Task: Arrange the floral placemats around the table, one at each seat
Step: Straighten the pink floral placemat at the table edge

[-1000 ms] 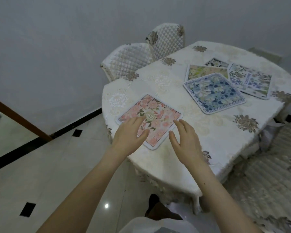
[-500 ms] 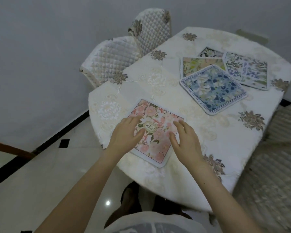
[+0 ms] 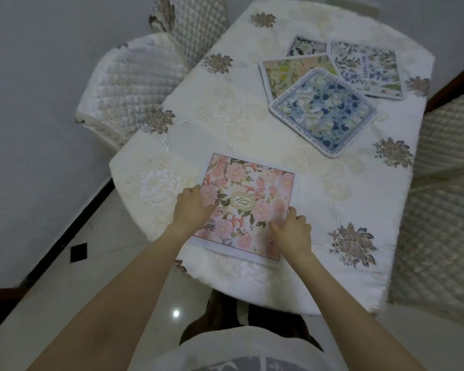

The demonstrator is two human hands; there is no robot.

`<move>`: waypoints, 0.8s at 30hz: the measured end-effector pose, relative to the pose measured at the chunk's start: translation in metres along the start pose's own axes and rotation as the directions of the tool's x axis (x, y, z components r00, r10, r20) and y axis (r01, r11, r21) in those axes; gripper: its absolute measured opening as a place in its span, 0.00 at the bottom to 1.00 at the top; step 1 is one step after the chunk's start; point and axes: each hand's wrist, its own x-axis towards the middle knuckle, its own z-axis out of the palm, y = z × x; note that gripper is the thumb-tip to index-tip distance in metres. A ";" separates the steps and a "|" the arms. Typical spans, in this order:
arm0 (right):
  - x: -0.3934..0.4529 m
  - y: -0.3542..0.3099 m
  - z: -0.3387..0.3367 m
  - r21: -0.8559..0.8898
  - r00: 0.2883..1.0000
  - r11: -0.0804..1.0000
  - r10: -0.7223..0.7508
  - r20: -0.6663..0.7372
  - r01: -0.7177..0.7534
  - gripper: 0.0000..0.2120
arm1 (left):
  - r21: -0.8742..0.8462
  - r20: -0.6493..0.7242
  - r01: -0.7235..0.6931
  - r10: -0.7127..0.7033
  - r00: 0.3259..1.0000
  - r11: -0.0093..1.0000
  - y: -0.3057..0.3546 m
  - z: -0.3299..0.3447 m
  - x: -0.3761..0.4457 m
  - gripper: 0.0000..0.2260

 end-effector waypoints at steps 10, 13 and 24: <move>0.007 0.007 0.026 0.023 0.991 0.994 0.105 -0.086 -0.104 0.21 | -0.030 0.011 0.143 -0.143 0.990 0.989 -0.014 0.017 0.021 0.25; 0.014 0.015 0.017 0.226 0.982 0.960 0.182 -0.055 -0.165 0.13 | -0.344 0.066 0.160 -0.146 0.987 0.925 -0.023 0.013 0.020 0.15; 0.070 0.010 -0.035 0.124 0.995 0.988 -0.081 -0.062 0.089 0.16 | -0.466 0.165 0.309 -0.262 0.951 0.829 -0.014 0.054 -0.042 0.07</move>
